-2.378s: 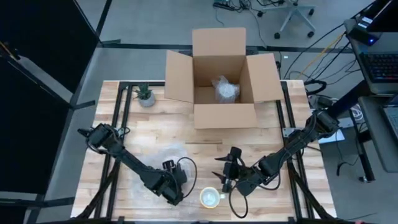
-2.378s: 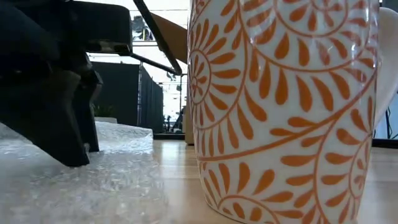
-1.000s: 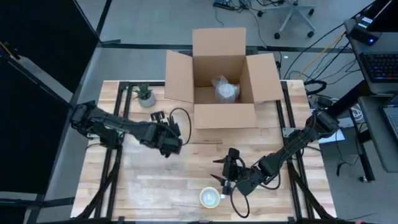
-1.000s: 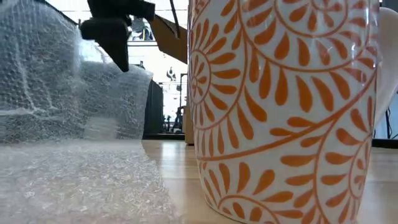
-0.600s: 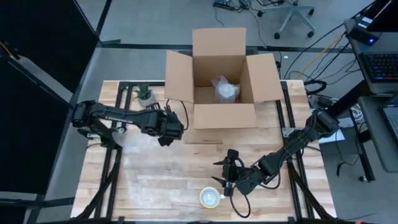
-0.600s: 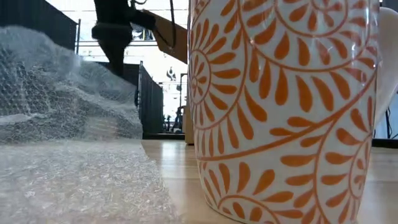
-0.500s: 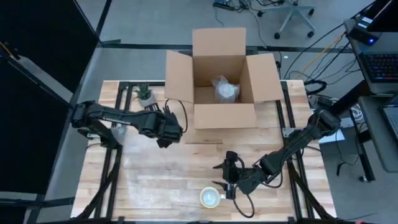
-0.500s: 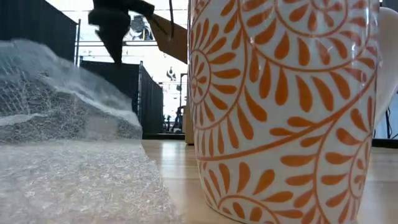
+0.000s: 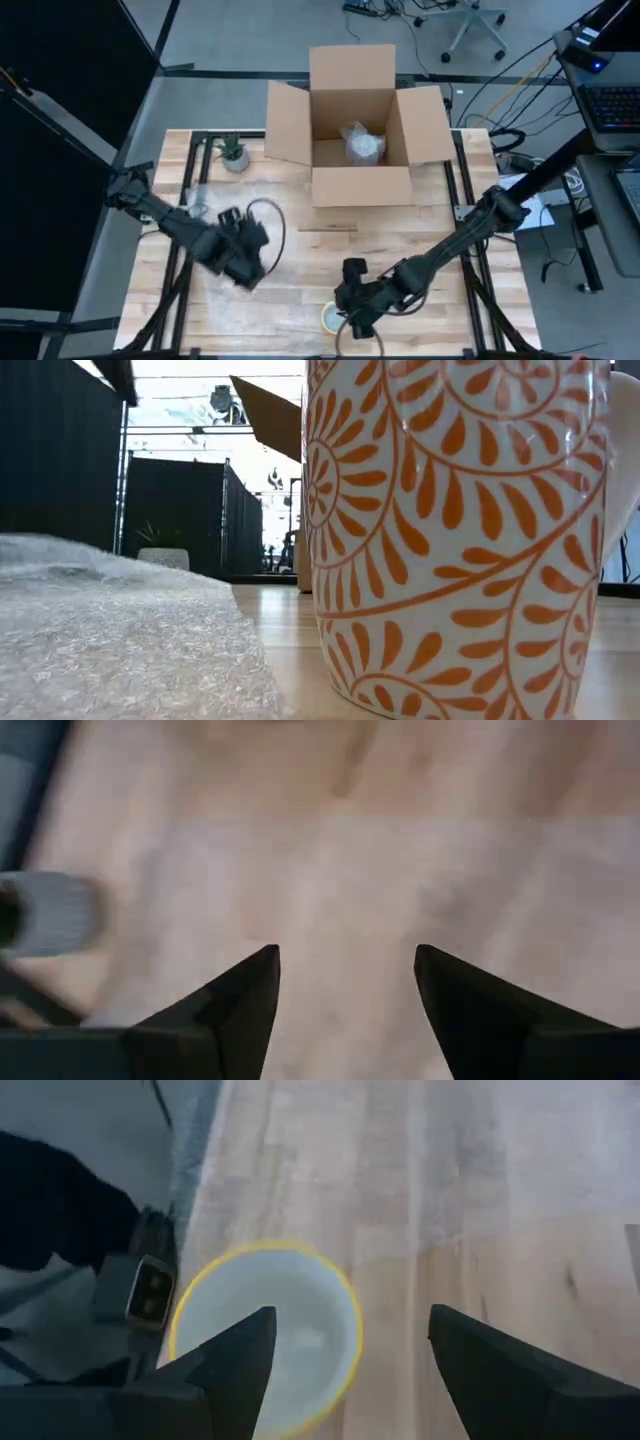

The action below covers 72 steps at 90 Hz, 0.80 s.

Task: Wrap mug
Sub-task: Wrap the orange patterned mug with bubble wrap

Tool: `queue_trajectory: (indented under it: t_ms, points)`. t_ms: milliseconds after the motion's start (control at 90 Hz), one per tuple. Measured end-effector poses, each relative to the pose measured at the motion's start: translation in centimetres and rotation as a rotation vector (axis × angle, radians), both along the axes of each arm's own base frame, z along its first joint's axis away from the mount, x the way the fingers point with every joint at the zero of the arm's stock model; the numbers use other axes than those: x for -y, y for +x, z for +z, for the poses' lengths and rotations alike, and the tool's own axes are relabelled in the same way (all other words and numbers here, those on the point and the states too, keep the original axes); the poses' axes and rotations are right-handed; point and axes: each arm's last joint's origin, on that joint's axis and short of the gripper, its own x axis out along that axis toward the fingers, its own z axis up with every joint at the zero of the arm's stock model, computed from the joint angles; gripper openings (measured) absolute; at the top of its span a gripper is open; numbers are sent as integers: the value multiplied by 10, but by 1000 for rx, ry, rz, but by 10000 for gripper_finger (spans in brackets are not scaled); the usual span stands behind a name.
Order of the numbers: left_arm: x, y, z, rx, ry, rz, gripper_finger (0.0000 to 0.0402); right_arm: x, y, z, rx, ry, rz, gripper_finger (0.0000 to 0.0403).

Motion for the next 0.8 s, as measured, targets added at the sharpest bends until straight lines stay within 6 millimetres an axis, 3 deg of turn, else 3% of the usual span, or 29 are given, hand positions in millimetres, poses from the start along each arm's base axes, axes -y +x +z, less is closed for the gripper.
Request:
queue_trajectory:
  t_ms: [144,256,489,800]
  points:
    - [32,-11,-23,79,-75,-78,222,-3,16,-11,-99,18,-27,249]
    - [43,-18,-43,96,-100,-112,222,-4,18,-26,-173,-21,-33,249]
    - [43,-21,-76,114,-115,-117,222,2,24,-44,-235,-48,-75,249]
    - [36,-9,-91,159,-122,-161,222,10,30,-63,-306,-62,-110,246]
